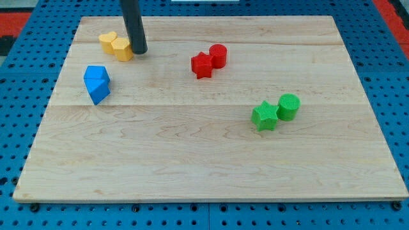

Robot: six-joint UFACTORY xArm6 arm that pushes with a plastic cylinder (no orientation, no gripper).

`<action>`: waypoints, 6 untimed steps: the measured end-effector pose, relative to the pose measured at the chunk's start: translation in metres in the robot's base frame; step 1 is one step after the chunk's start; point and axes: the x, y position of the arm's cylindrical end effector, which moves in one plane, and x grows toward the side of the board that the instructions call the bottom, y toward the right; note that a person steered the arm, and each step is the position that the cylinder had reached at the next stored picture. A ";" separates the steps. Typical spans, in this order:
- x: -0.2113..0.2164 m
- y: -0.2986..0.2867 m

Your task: Move the yellow hexagon to the top left of the blue cube

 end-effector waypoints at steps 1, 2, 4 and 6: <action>0.000 0.010; -0.051 0.040; -0.021 -0.027; -0.012 -0.050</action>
